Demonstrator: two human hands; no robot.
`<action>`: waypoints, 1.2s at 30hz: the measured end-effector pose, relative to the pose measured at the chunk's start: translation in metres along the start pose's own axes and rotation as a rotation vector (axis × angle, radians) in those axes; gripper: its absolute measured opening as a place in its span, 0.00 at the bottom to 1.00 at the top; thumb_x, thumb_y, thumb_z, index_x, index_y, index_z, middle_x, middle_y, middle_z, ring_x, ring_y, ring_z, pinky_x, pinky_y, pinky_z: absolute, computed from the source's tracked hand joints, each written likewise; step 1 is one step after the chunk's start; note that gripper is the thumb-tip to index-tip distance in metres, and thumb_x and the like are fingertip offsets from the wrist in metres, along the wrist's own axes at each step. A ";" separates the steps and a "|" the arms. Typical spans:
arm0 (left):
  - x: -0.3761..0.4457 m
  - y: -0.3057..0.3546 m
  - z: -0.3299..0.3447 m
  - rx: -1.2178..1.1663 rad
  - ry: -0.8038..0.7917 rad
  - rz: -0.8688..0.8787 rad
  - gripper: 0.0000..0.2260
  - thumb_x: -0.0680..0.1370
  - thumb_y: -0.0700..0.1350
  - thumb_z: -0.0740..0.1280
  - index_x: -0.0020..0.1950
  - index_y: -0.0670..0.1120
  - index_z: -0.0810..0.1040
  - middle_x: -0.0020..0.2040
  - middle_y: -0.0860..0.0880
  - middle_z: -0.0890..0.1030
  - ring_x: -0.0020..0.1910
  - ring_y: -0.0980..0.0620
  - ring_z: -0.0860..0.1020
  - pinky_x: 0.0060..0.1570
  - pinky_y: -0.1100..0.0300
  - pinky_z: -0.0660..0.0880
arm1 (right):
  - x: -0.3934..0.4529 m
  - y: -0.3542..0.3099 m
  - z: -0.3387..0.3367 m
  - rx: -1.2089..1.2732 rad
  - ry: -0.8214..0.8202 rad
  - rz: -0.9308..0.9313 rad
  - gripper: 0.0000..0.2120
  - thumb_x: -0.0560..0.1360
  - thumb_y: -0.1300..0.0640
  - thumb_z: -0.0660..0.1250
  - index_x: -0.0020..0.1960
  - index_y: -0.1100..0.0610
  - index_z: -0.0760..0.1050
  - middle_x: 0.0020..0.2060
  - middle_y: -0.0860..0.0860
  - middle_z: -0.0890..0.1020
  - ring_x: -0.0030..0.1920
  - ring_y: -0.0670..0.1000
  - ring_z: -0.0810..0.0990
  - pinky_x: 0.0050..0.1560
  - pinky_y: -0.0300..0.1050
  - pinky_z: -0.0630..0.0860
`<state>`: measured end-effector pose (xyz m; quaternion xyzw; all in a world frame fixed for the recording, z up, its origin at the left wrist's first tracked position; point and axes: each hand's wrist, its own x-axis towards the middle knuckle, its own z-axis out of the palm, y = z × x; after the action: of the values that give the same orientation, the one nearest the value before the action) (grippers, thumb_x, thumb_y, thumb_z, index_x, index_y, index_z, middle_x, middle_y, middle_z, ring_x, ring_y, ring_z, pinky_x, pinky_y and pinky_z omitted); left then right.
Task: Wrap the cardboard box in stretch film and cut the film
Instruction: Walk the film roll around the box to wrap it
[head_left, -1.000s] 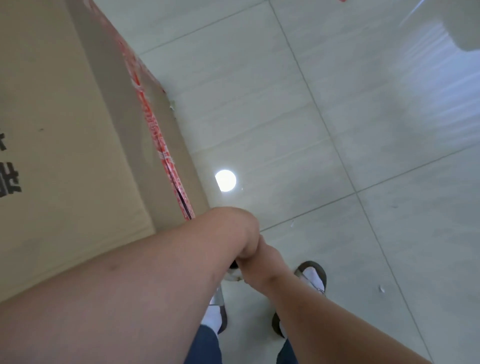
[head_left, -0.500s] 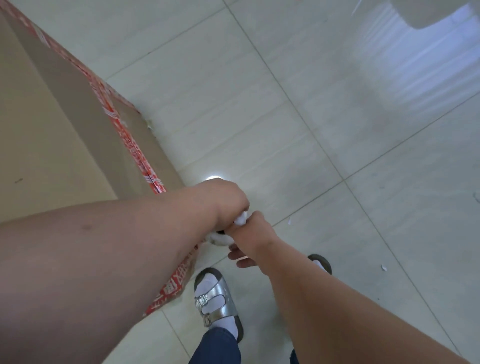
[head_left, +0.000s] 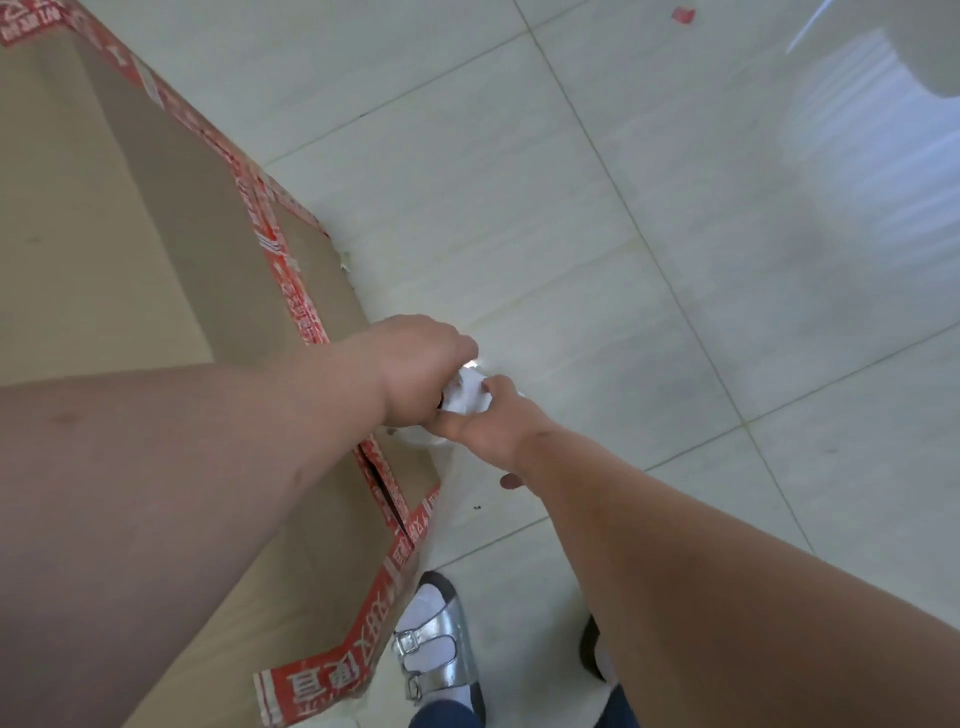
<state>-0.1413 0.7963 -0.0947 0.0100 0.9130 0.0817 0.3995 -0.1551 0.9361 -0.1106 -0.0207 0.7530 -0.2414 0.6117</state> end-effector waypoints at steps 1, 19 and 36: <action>0.001 -0.004 0.002 -0.078 0.004 -0.101 0.19 0.72 0.43 0.65 0.63 0.47 0.71 0.52 0.47 0.78 0.49 0.45 0.78 0.48 0.49 0.77 | 0.004 -0.004 -0.004 -0.019 0.001 0.001 0.48 0.64 0.31 0.70 0.76 0.50 0.55 0.65 0.52 0.72 0.58 0.56 0.76 0.56 0.54 0.79; 0.003 -0.017 -0.026 0.008 0.150 -0.144 0.11 0.72 0.44 0.67 0.54 0.49 0.77 0.46 0.51 0.73 0.50 0.50 0.72 0.45 0.57 0.70 | 0.017 -0.060 -0.064 -0.216 -0.226 -0.199 0.39 0.72 0.45 0.72 0.76 0.52 0.56 0.58 0.49 0.72 0.56 0.52 0.73 0.54 0.45 0.71; 0.010 -0.077 -0.035 -0.326 -0.047 -0.505 0.03 0.74 0.44 0.63 0.41 0.47 0.75 0.32 0.51 0.71 0.37 0.48 0.74 0.36 0.59 0.69 | 0.061 -0.148 -0.054 -0.704 -0.144 -0.220 0.32 0.74 0.45 0.67 0.72 0.58 0.61 0.62 0.57 0.75 0.60 0.59 0.75 0.56 0.49 0.74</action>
<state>-0.1705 0.7161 -0.0909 -0.2796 0.8521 0.1251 0.4245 -0.2596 0.8036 -0.1012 -0.3275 0.7381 -0.0302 0.5891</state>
